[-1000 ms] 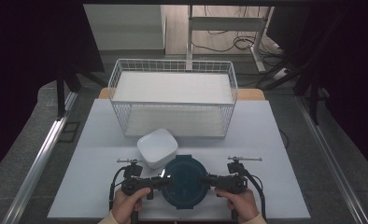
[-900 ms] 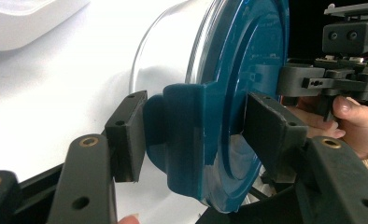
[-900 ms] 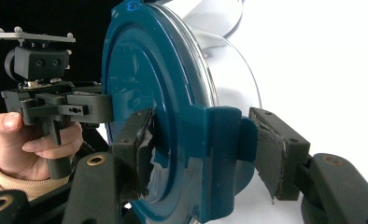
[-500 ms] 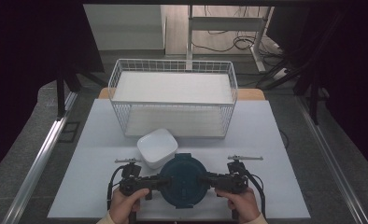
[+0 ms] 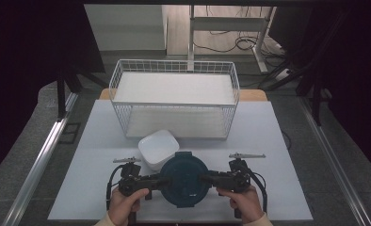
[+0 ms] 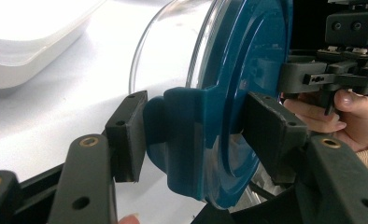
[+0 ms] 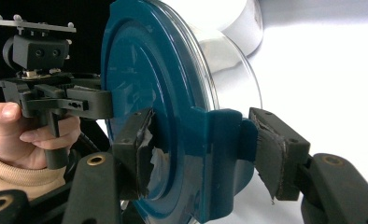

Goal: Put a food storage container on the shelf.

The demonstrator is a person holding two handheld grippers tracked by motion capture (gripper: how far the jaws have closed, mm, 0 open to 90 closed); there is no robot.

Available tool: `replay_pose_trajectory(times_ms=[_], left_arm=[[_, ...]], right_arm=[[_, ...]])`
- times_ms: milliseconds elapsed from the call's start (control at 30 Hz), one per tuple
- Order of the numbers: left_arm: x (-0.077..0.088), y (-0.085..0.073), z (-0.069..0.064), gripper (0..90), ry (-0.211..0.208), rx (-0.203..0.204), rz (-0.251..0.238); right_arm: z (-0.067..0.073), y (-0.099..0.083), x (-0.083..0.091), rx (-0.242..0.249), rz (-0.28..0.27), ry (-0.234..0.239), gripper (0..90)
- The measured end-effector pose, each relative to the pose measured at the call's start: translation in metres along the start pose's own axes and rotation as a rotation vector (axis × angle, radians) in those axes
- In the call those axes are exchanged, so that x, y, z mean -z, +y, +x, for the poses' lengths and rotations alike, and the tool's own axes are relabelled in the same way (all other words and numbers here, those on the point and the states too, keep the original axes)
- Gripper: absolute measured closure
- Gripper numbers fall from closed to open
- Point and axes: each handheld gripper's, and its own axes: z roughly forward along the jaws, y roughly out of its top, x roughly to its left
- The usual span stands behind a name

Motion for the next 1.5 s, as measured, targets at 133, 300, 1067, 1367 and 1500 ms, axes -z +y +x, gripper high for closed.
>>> replay_pose_trajectory(times_ms=[133,300,1067,1367,1500], left_arm=[[0.001,0.003,-0.001,41.8,0.003,-0.005,0.001],[0.003,0.010,-0.005,41.8,-0.001,-0.016,-0.013],[0.010,0.056,-0.030,42.1,-0.020,-0.087,-0.047],[0.014,0.073,-0.039,42.2,-0.024,-0.110,-0.053],[0.017,0.081,-0.040,42.5,-0.038,-0.108,-0.061]], right_arm=[[0.001,0.004,0.000,0.009,0.005,0.001,42.7],[0.004,0.011,0.002,0.021,-0.003,0.001,42.7],[0.020,0.053,0.028,0.089,-0.063,-0.017,42.7],[0.027,0.067,0.037,0.105,-0.084,-0.019,43.0],[0.030,0.074,0.040,0.112,-0.087,-0.016,43.4]])
